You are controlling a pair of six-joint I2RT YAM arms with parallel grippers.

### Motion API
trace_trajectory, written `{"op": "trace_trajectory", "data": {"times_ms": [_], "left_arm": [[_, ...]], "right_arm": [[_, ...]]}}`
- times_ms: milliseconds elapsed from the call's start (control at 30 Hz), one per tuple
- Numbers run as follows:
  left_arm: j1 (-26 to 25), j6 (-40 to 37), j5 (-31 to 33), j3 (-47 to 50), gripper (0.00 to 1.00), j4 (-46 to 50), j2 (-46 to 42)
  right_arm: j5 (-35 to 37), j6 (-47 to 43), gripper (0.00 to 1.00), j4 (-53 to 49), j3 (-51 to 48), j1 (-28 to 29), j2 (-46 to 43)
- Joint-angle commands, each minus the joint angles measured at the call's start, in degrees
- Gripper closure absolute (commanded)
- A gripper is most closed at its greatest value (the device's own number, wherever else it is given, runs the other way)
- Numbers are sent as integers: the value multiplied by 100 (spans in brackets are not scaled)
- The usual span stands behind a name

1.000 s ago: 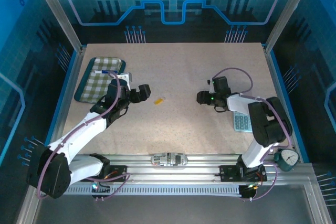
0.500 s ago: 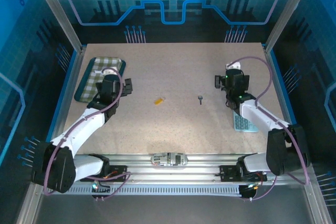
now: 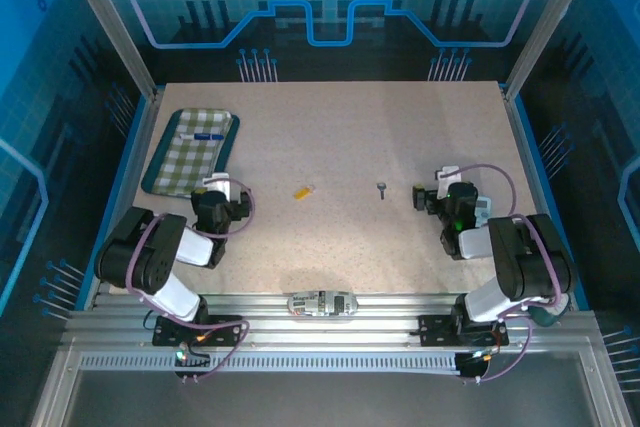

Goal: Remove the keys from the keyring

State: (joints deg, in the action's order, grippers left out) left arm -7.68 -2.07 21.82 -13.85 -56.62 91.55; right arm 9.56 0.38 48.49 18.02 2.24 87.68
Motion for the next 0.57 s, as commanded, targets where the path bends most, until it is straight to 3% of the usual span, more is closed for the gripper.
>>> {"op": "trace_trajectory", "data": {"times_ms": [0, 67, 133, 300, 367, 533], "left_arm": [[179, 37, -79, -560, 1, -406, -115], [328, 209, -274, -675, 1, 54, -220], [329, 182, -277, -645, 1, -83, -185], [311, 136, -274, -600, 0, -186, -180], [311, 154, -272, -632, 1, -117, -181], [311, 154, -277, -627, 1, -139, -188]], "right_arm": [[-655, 18, 0, 91, 486, 30, -14], [-317, -18, 0, 281, 411, 139, -2], [174, -125, 0, 406, 403, 371, 58], [156, -133, 0, 396, 400, 375, 51], [-389, -6, 0, 114, 518, 122, 19], [-297, -68, 0, 159, 500, 193, 30]]}}
